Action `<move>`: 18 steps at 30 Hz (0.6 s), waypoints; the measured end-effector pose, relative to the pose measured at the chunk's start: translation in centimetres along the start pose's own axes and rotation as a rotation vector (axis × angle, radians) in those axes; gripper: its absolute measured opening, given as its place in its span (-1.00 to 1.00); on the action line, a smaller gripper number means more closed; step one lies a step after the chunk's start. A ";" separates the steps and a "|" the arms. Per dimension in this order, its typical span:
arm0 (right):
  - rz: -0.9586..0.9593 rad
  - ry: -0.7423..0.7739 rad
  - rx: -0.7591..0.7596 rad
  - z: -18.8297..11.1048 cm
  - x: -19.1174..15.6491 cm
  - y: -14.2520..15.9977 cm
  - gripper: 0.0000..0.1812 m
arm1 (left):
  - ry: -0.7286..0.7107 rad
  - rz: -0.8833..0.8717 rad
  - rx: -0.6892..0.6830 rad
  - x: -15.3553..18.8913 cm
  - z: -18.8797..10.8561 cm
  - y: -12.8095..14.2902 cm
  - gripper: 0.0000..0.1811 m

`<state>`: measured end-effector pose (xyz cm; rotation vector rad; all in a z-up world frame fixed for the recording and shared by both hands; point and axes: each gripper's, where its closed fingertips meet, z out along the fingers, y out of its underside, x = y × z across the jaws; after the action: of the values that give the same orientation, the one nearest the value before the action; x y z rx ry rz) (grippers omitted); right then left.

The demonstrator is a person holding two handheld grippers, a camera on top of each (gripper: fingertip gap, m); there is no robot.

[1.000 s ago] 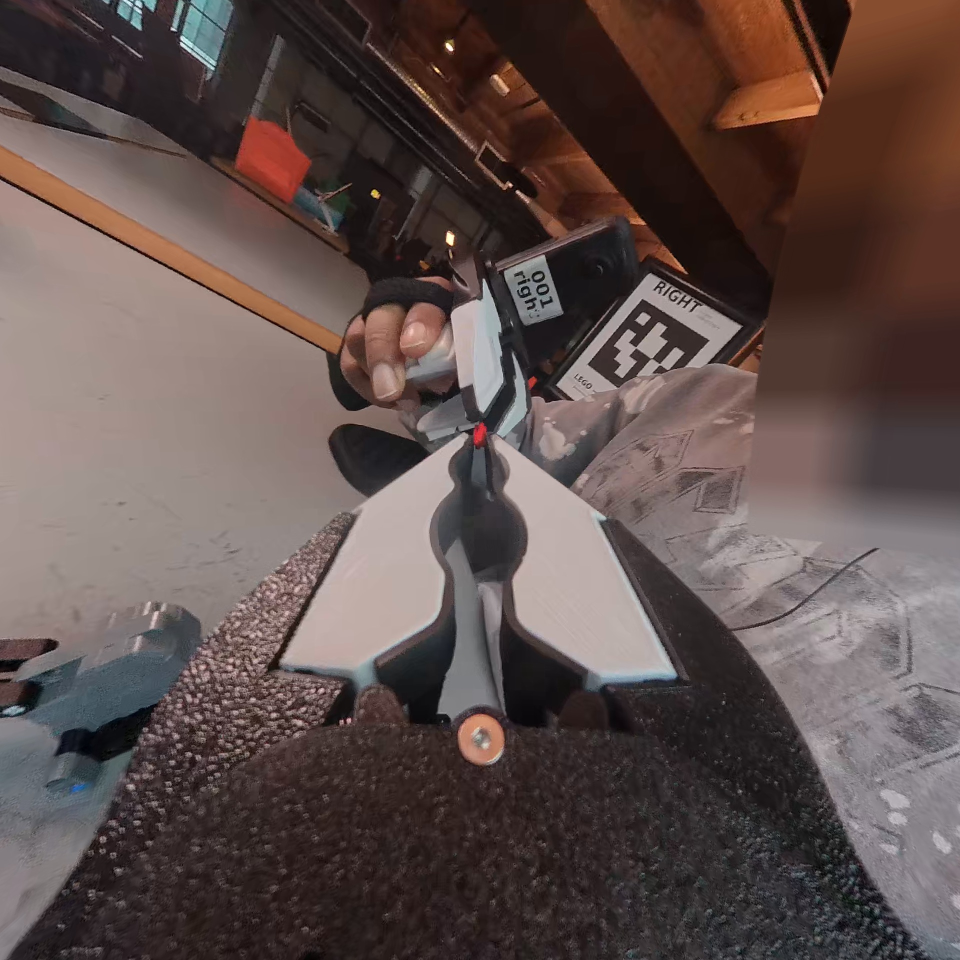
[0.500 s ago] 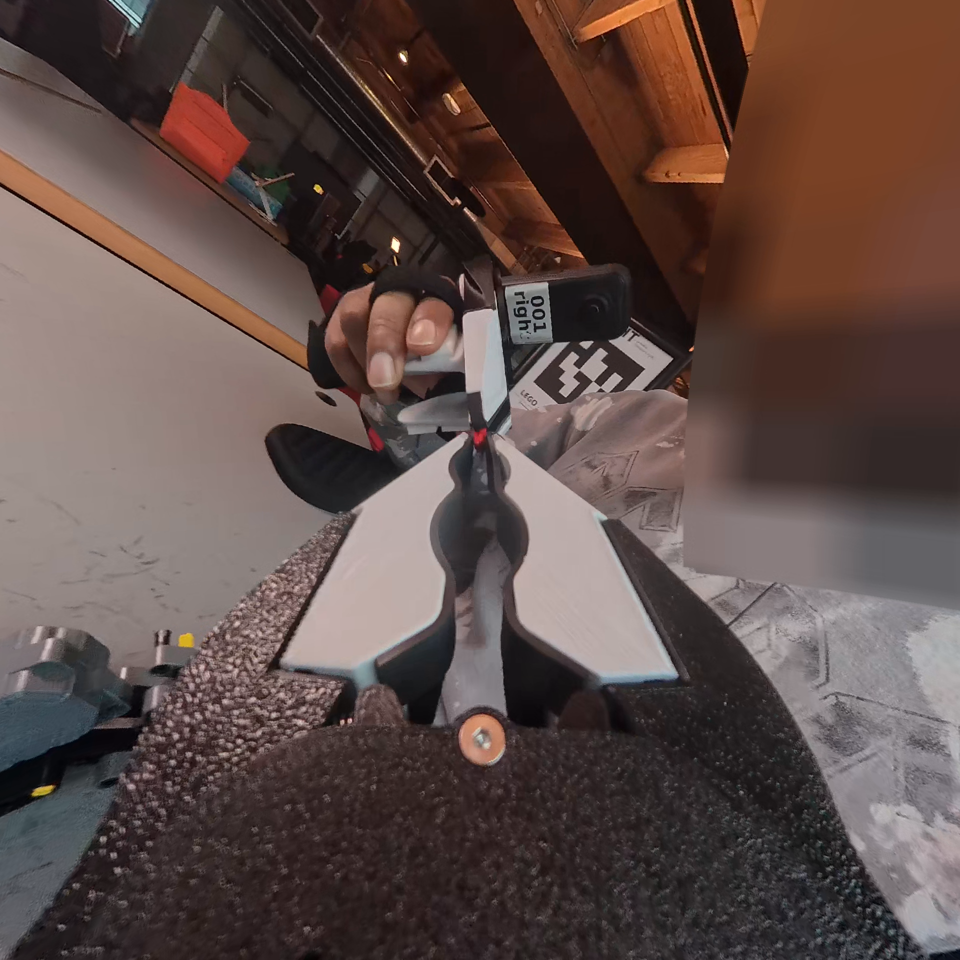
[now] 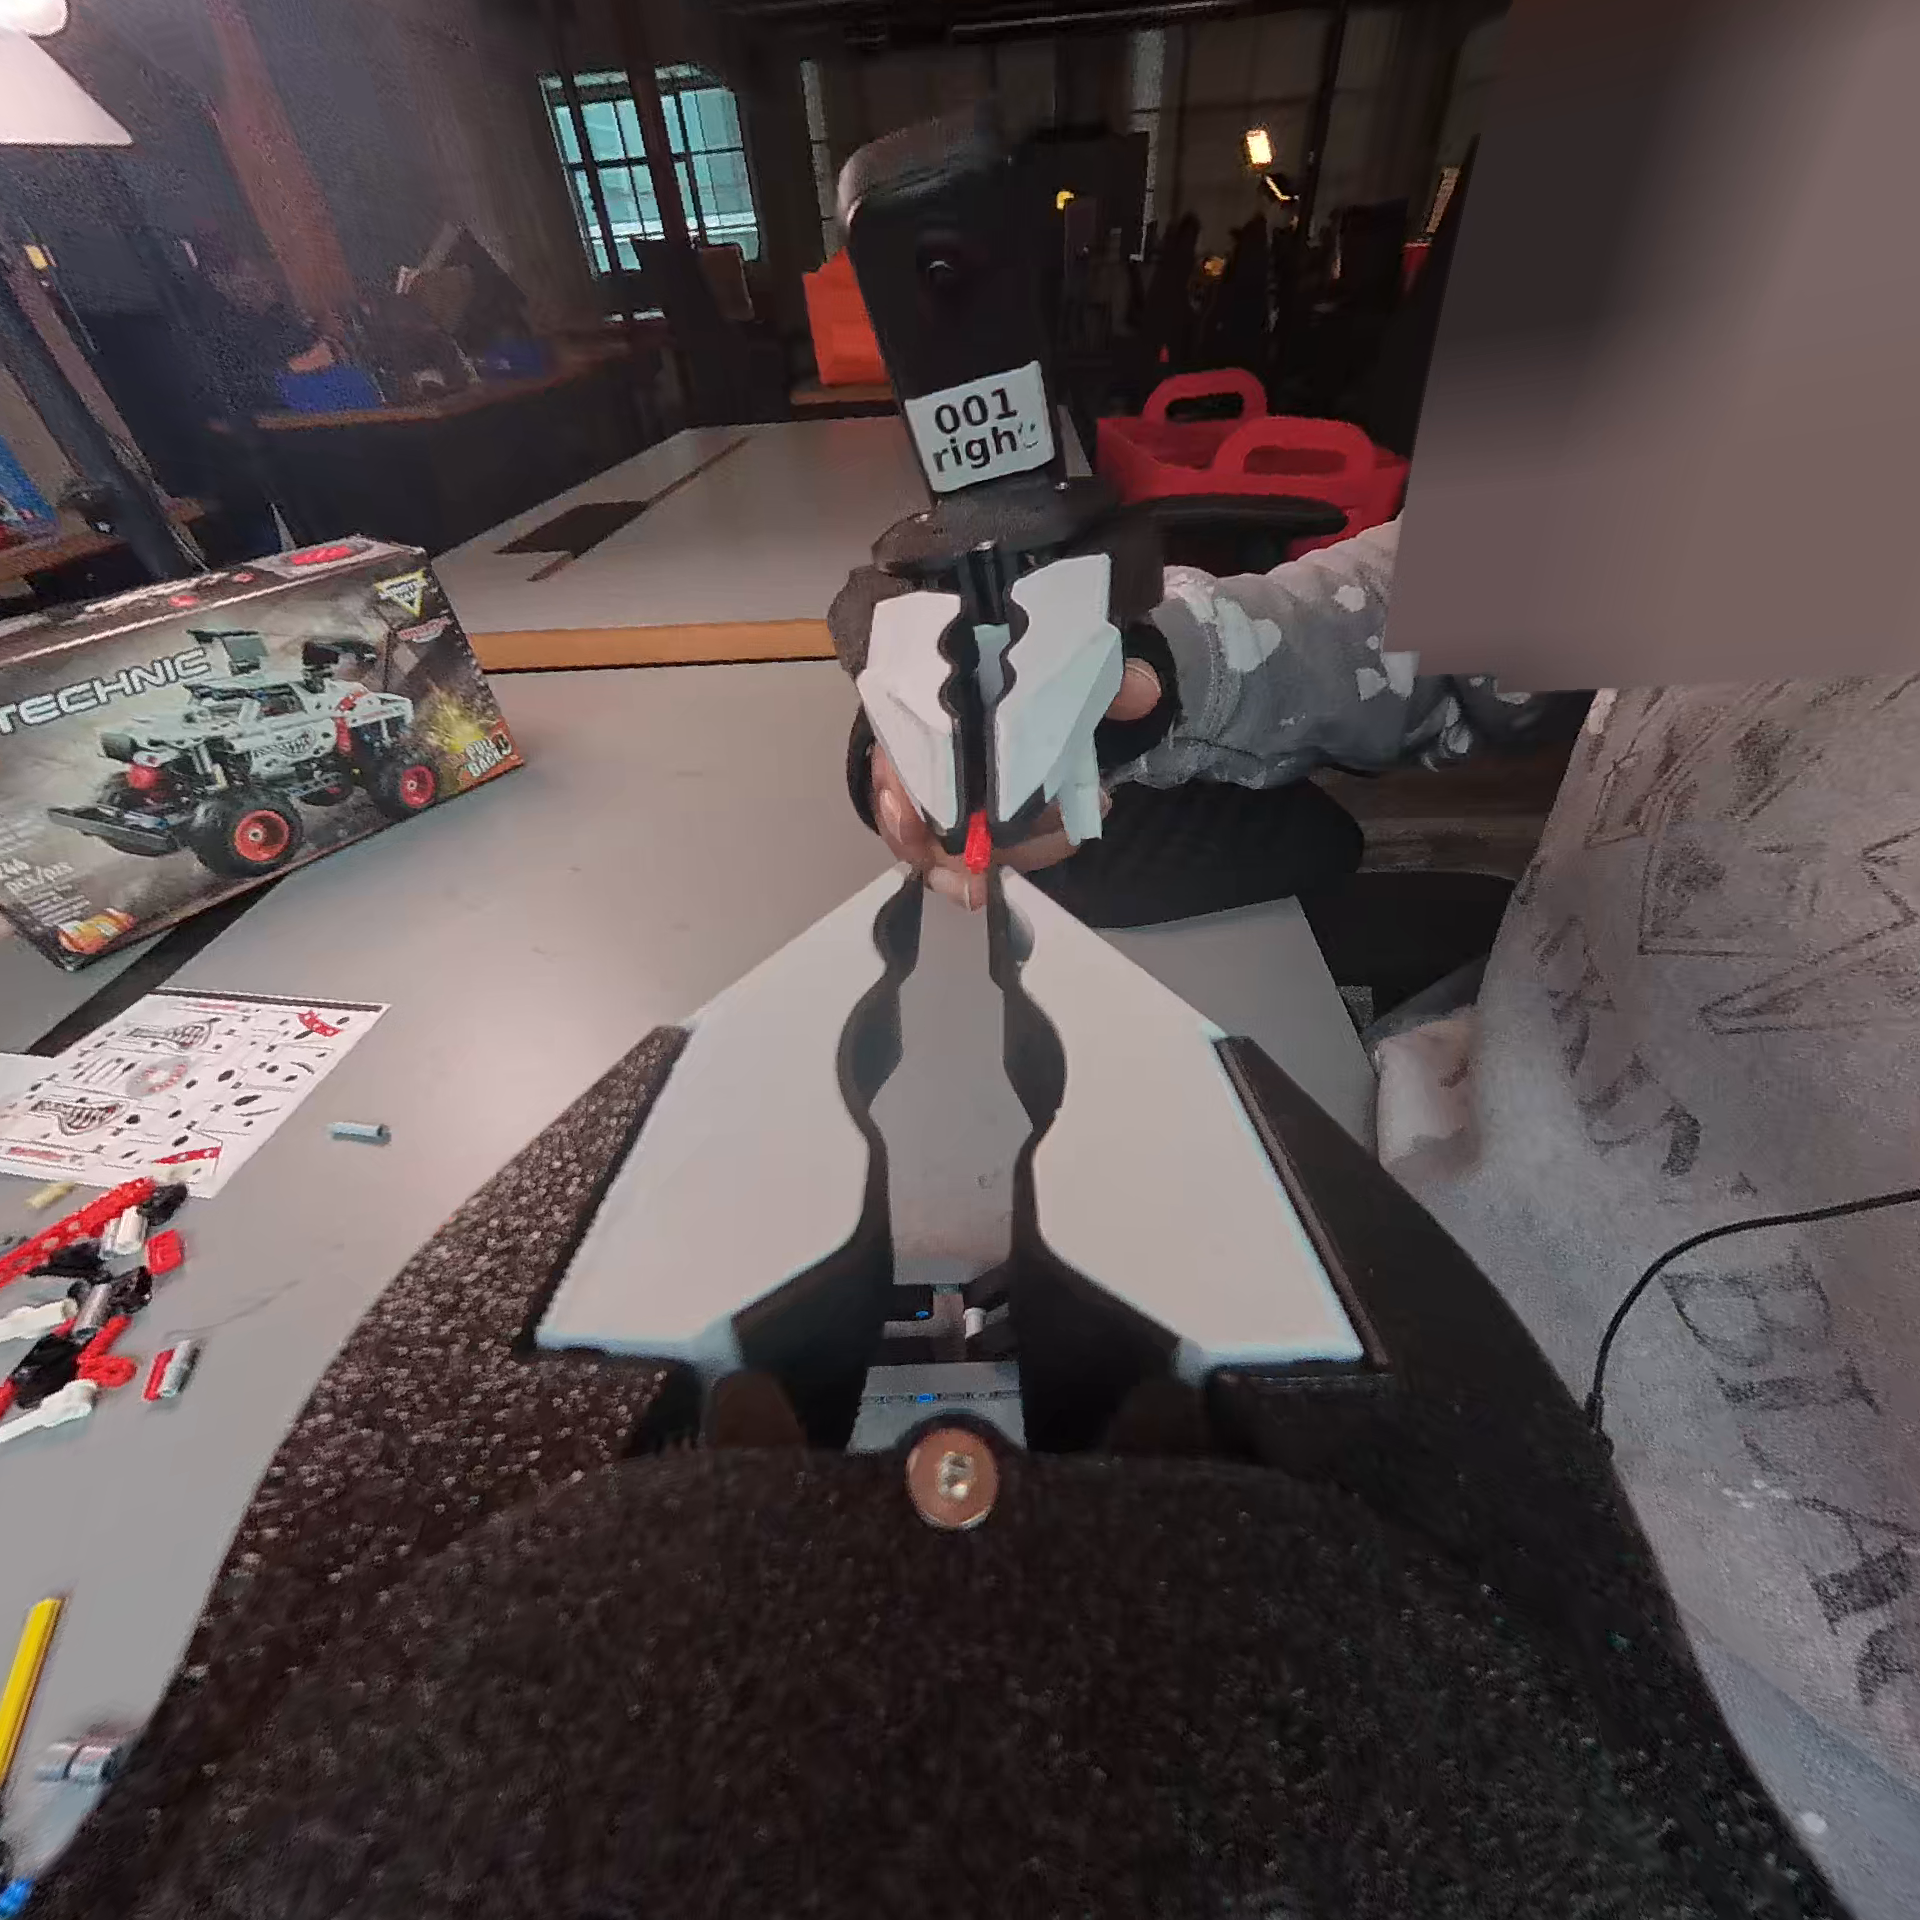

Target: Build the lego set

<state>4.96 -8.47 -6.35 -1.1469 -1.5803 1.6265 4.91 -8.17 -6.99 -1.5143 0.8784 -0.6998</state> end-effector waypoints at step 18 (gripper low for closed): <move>-0.276 0.073 -0.066 0.4 -0.5 -0.3 -0.96 | 0.141 -0.186 0.078 1.0 -0.4 -0.9 -0.96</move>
<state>4.82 -9.05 -6.03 -0.9598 -1.6729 1.3480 5.28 -9.18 -6.08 -1.5026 0.8115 -0.9763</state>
